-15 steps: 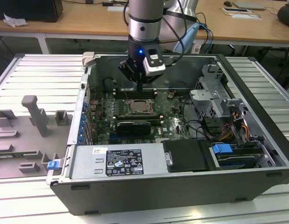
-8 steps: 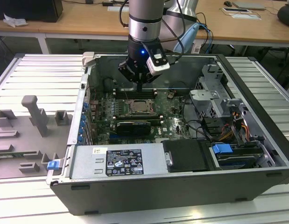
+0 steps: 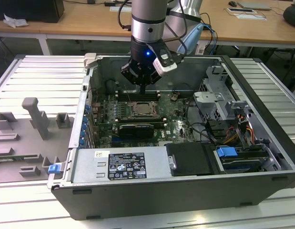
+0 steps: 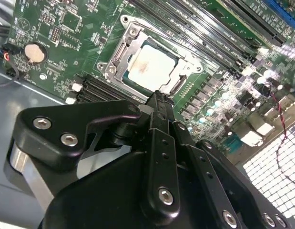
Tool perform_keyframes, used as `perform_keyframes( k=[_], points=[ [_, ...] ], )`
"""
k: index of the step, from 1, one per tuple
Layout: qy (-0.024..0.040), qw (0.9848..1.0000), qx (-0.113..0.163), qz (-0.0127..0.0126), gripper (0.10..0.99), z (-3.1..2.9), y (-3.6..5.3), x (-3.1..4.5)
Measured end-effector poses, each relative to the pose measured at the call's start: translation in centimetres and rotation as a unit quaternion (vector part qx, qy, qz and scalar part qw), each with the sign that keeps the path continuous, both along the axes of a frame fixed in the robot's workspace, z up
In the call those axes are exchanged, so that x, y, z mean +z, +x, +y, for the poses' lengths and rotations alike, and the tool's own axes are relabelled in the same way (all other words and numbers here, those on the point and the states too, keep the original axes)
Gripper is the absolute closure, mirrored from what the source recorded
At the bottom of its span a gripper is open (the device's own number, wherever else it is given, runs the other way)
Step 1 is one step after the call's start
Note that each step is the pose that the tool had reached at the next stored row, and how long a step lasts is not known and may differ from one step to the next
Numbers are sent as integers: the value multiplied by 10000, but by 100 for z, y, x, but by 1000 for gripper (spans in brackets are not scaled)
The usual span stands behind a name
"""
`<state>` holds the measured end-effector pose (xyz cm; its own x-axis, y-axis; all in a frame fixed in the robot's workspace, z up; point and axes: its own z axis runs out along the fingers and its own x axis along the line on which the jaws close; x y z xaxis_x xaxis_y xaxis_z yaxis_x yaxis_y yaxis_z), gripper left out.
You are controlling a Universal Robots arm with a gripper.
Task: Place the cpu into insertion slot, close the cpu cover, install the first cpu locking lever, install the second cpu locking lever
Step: 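Install the first cpu locking lever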
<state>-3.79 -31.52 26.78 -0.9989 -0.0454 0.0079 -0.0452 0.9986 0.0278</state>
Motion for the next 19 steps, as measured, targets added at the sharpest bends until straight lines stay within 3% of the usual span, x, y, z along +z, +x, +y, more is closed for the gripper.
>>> perform_keyframes(
  k=[5, 9, 16, 19],
  points=[
    [0, 9995, 323, 0, 980, 0, 0, 0],
    [0, 9975, 702, 0, 980, 0, -1, 0],
    [4, 9972, 745, -14, 980, 1, -172, -5],
    [3, 9978, 663, -14, 980, 12, -234, -9]
  ],
)
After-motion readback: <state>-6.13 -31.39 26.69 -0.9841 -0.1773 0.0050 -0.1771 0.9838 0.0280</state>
